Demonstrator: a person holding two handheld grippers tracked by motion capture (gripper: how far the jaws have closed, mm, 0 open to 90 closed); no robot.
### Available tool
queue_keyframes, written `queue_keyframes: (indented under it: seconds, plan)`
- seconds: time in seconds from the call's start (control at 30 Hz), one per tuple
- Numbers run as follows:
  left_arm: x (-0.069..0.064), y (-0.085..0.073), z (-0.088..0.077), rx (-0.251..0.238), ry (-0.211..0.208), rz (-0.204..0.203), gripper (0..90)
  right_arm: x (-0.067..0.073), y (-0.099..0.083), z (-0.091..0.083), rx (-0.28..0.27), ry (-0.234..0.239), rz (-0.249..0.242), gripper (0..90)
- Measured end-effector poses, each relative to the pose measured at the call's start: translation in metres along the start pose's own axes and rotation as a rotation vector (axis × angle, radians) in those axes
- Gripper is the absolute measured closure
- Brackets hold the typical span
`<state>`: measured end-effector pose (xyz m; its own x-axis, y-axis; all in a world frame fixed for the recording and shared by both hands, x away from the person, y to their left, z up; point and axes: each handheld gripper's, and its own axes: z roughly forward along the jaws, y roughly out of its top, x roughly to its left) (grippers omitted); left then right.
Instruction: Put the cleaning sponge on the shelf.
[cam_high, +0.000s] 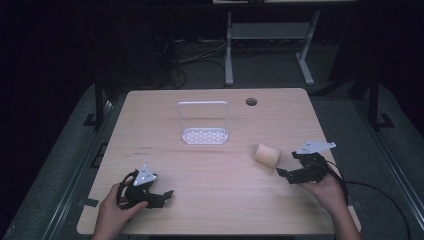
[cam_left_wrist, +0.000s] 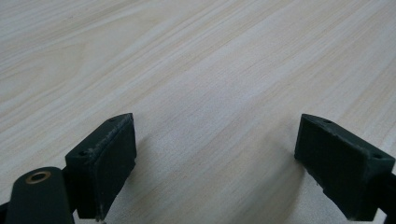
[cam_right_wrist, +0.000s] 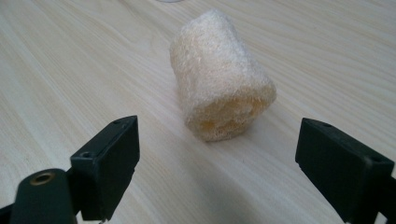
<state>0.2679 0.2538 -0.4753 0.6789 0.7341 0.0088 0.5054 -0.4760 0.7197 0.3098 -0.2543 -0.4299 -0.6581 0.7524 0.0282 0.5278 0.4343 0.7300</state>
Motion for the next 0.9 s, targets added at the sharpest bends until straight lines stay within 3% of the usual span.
queue_keyframes:
  seconds: [0.9]
  plan:
    - [0.0, 0.0, 0.0, 0.001, 0.0, 0.001, 12.0, -0.006, 0.029, 0.026, 0.038, 0.022, -0.018, 13.6]
